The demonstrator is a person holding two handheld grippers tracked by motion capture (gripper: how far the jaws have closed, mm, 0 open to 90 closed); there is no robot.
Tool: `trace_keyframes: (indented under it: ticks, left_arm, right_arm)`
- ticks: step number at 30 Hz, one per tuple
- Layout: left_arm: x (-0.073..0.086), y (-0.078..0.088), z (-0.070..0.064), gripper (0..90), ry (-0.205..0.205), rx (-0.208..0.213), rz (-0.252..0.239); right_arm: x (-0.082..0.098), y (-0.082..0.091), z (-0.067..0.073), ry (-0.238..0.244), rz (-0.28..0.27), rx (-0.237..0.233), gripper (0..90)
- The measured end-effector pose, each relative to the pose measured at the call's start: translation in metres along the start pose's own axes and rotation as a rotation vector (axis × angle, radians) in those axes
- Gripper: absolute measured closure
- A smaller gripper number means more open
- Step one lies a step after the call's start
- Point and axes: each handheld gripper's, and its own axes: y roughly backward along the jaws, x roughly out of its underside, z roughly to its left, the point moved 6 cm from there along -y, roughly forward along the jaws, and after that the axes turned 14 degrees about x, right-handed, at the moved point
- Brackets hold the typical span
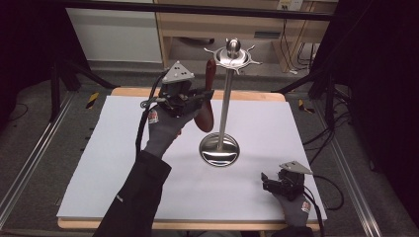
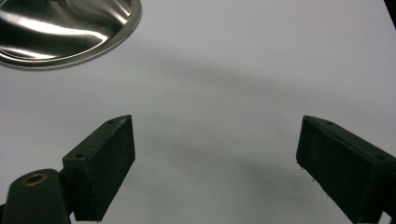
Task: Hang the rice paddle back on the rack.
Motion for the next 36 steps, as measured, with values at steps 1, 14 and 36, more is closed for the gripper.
trace_keyframes:
  ticks: [1,14,36]
  left_arm:
    - [0.000,-0.001,0.000,77.3,-0.001,0.000,-0.002]
    - [0.001,-0.005,0.001,76.2,-0.014,-0.024,-0.034]
    - [0.018,0.013,-0.010,51.4,-0.025,-0.097,-0.066]
  right_arm:
    - [0.000,0.000,0.000,0.000,0.000,0.000,11.9]
    - [0.000,0.000,0.000,-0.002,-0.001,-0.002,11.8]
    - [0.000,0.000,-0.001,-0.001,0.001,0.003,11.6]
